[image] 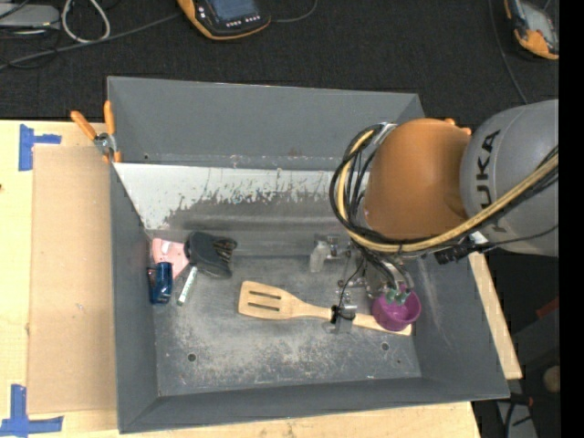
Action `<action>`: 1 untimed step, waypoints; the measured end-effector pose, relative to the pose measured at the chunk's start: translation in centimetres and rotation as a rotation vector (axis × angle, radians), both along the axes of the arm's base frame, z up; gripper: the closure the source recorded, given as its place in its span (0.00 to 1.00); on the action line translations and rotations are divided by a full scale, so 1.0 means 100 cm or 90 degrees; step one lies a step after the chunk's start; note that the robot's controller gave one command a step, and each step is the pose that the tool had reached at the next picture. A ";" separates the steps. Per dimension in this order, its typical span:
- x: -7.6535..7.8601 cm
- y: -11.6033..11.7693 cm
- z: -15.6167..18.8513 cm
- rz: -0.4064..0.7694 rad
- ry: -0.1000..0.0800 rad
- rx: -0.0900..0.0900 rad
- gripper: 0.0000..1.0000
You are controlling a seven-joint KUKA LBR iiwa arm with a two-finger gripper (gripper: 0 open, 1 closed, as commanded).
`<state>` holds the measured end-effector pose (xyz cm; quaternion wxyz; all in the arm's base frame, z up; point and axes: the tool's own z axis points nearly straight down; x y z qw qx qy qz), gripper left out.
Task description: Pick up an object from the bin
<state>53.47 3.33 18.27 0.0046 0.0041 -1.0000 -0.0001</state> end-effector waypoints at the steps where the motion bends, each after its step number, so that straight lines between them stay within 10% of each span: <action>1: 0.002 0.000 0.004 -0.001 -0.005 0.000 0.00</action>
Offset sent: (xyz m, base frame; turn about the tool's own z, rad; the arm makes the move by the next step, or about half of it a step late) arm 0.0185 0.0243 -0.1127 -0.0031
